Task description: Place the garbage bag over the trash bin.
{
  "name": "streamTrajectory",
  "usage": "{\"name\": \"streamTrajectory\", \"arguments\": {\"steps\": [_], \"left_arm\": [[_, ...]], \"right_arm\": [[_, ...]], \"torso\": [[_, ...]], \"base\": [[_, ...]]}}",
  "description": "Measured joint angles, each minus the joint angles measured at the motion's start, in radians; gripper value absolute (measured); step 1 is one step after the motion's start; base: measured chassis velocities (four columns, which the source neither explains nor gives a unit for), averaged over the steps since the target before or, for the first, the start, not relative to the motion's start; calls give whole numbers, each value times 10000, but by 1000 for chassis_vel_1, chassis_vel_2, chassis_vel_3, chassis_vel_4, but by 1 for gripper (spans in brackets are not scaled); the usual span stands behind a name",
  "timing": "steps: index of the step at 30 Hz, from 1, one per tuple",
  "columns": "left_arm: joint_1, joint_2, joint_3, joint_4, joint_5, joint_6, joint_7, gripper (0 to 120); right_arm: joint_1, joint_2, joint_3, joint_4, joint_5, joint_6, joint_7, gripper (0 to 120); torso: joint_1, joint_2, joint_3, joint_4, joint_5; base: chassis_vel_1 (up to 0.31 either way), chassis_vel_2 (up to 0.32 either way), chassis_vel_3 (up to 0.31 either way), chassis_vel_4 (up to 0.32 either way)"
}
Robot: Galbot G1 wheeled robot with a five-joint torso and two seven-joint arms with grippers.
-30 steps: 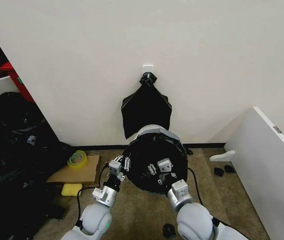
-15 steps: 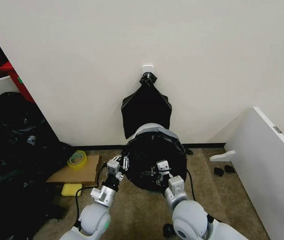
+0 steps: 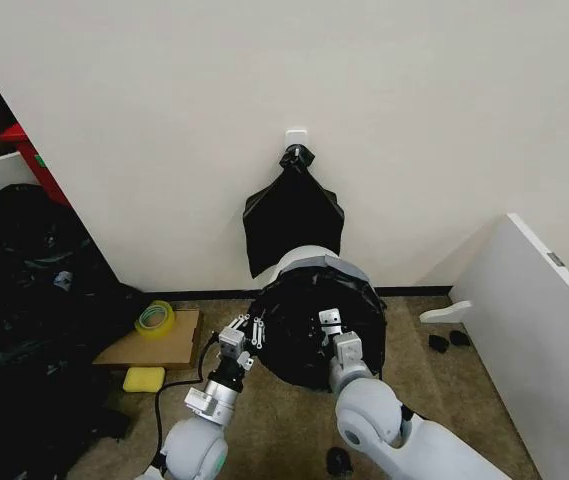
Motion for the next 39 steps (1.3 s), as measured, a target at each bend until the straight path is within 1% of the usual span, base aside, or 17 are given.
{"name": "streamTrajectory", "arguments": {"steps": [4, 8, 17, 20, 28, 34, 37, 38, 39], "left_arm": [[91, 44, 5, -110, 225, -28, -1, 1], [150, 60, 9, -111, 400, -96, 34, 1], [340, 140, 135, -267, 559, -234, 190, 1], [364, 161, 138, -287, 528, -314, 317, 1], [537, 291, 178, -469, 195, -378, 810, 1], [569, 374, 183, -559, -227, -332, 991, 1], [443, 335, 114, -469, -275, -237, 900, 1], [407, 319, 94, -424, -278, -203, 844, 1], [407, 319, 94, -424, -278, -203, 844, 1]], "right_arm": [[195, 117, 89, -569, -89, -127, 93, 0], [236, 147, 140, -732, -73, -124, 86, 0], [217, 295, 388, -1319, -276, 309, -403, 0], [197, 288, 443, -1405, -345, 394, -482, 0], [106, 210, 741, -1956, -1127, 1219, -1110, 0], [16, 161, 855, -1971, -1334, 1473, -1267, 0], [-136, 38, 868, -1804, -1525, 1827, -1543, 0], [-194, -19, 867, -1719, -1591, 1974, -1659, 5], [-194, -19, 867, -1719, -1591, 1974, -1659, 5]], "torso": [[0, 0, 0, -2, -1], [0, 0, 0, -1, -2], [0, 0, 0, -1, -1], [0, 0, 0, -1, -1], [0, 0, 0, -1, -2], [0, 0, -1, 0, -1], [0, 0, -1, -2, -1], [0, 0, -1, -3, -2], [0, 0, -1, -3, -2]], "base": [[0, 0, 0, 0], [0, 0, 0, 0], [0, 0, 0, 0], [0, 0, 0, 0], [0, 0, 0, 0], [0, 0, 0, 0], [0, 0, 0, 0], [0, 0, 0, 0], [0, 0, 0, 0]]}}
